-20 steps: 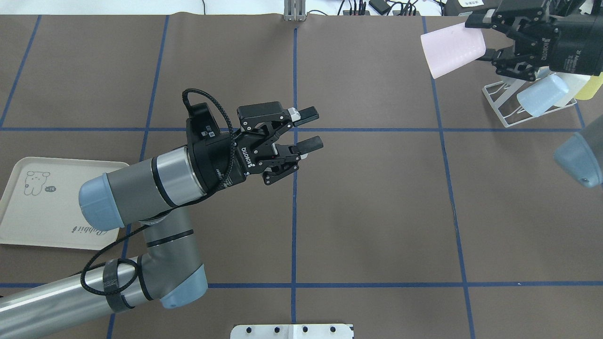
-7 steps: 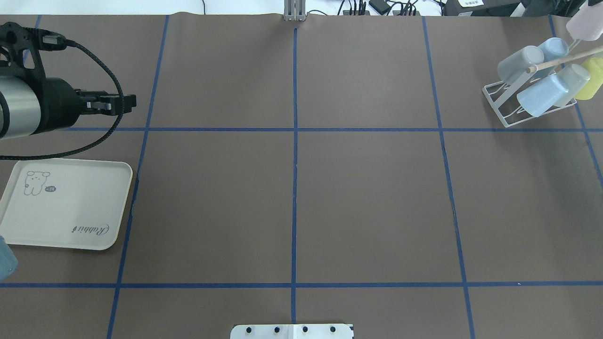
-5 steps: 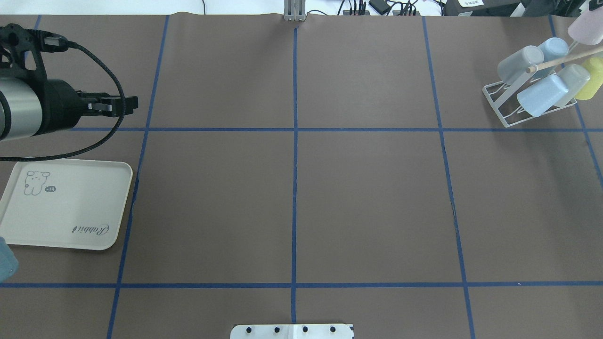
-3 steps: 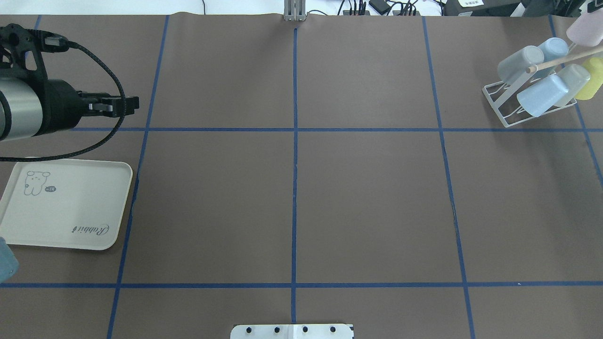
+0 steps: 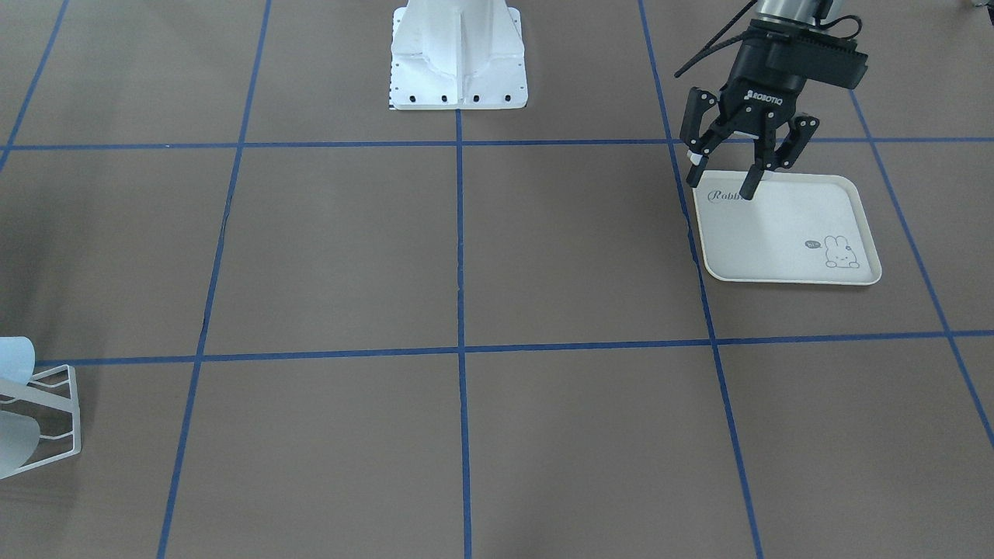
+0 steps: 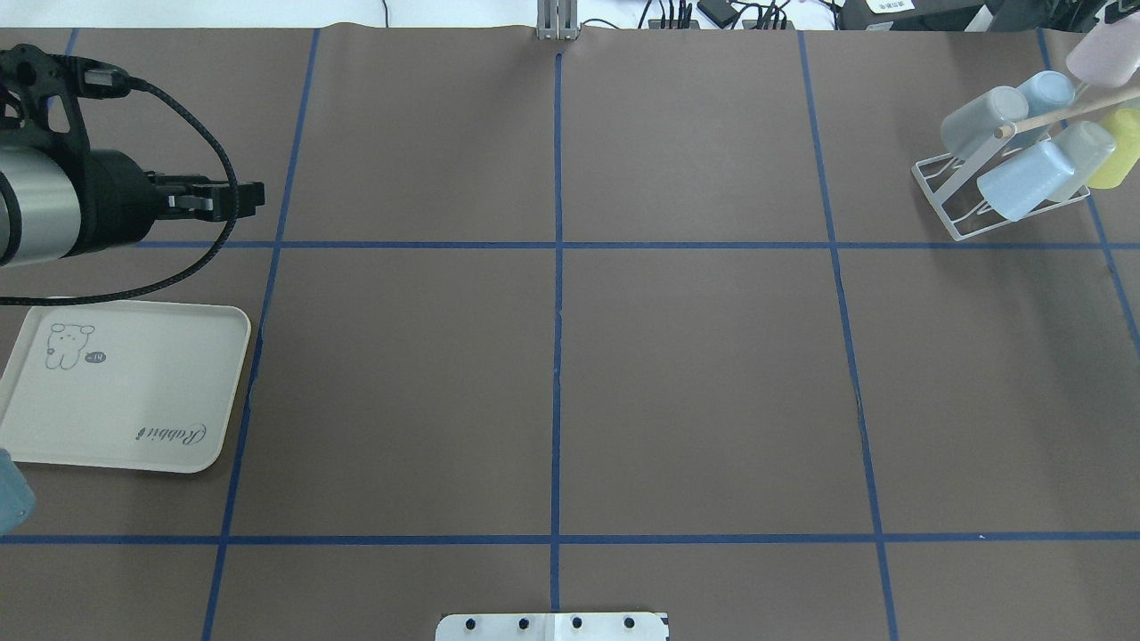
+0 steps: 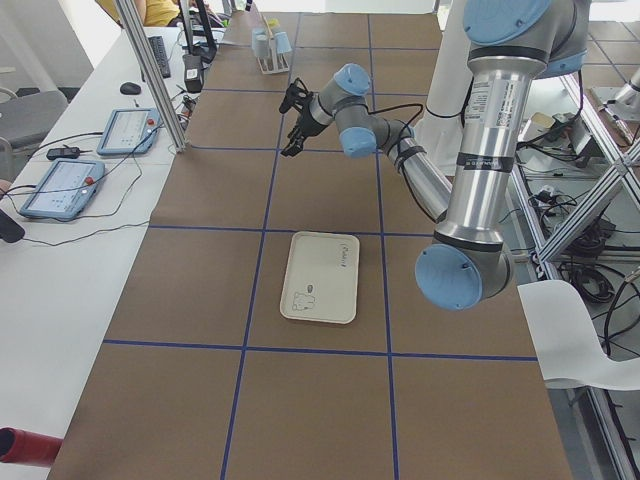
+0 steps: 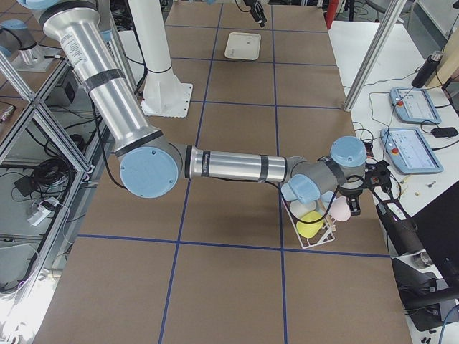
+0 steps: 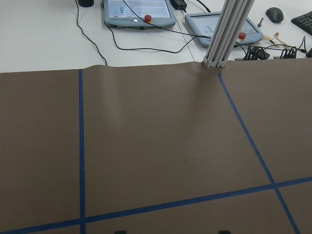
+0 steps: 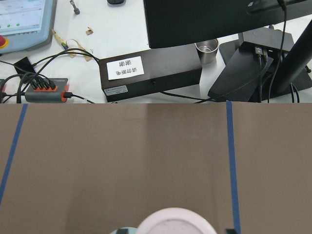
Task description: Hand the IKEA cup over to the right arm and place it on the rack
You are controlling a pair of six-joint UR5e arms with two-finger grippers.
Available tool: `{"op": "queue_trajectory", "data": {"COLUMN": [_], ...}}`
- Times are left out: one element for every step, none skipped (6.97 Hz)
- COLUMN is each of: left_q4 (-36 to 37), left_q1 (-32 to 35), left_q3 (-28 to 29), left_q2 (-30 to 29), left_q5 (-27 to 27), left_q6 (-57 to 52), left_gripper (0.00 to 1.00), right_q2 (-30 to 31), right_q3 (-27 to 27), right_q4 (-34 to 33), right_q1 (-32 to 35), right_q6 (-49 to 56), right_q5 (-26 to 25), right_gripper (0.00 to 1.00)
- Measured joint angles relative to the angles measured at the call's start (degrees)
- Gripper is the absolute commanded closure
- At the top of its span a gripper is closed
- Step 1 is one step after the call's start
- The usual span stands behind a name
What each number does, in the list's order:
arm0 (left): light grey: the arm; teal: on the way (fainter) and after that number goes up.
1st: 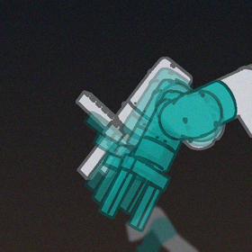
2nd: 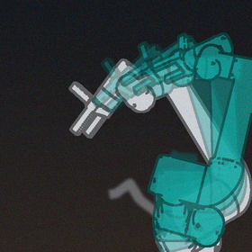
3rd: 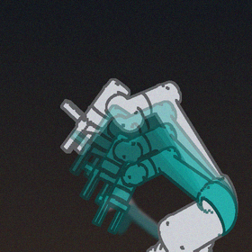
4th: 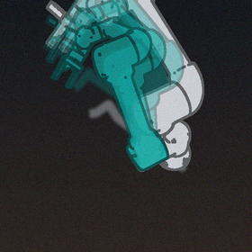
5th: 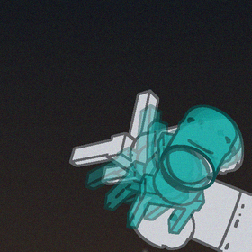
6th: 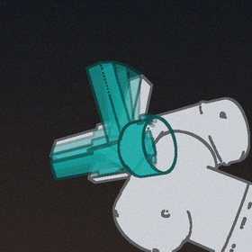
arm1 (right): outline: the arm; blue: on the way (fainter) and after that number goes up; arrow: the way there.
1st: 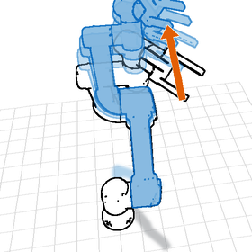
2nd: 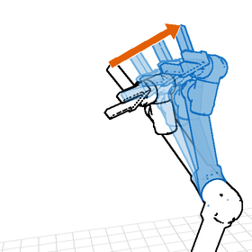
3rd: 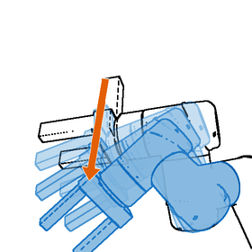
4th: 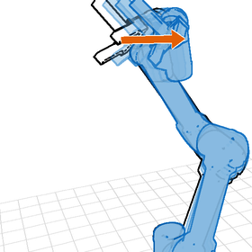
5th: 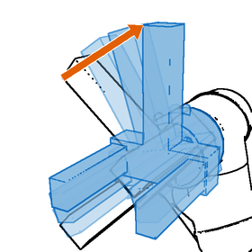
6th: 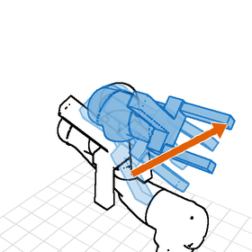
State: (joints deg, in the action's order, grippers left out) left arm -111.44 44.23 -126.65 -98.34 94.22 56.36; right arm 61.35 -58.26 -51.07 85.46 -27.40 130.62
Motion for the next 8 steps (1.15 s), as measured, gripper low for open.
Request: {"op": "queue_trajectory", "data": {"left_q4": [0.0,-0.1,-0.1,-0.1,-0.1,-0.2,-0.2,-0.2], "left_q1": [-0.1,-0.1,-0.1,-0.1,-0.1,-0.2,-0.2,-0.2], "left_q3": [0.0,0.1,0.0,0.1,0.0,0.1,0.1,0.1], "left_q2": [-0.1,-0.2,-0.4,-0.5,-0.6,-0.7,-0.8,-0.8], "left_q5": [0.0,0.1,0.1,0.2,0.2,0.3,0.3,0.3], "left_q6": [0.9,1.3,1.5,1.6,1.6,1.6,1.6,1.5], "left_gripper": [0.29,0.29,0.29,0.29,0.29,0.29,0.29,0.29], "right_q2": [-0.1,-0.1,-0.2,-0.2,-0.2,-0.1,-0.1,0.0], "right_q3": [0.4,0.7,1.0,1.2,1.4,1.4,1.5,1.5], "right_q4": [0.0,0.1,0.2,0.3,0.3,0.3,0.3,0.4], "right_q1": [-0.3,-0.6,-0.8,-1.1,-1.3,-1.4,-1.6,-1.7], "right_q6": [0.0,0.1,0.1,0.1,0.2,0.1,0.1,0.0], "right_q5": [-0.1,-0.4,-1.0,-1.8,-2.2,-2.4,-2.5,-3.0], "right_gripper": [1.0,1.0,1.0,1.0,1.0,0.42,0.0,0.0]}}
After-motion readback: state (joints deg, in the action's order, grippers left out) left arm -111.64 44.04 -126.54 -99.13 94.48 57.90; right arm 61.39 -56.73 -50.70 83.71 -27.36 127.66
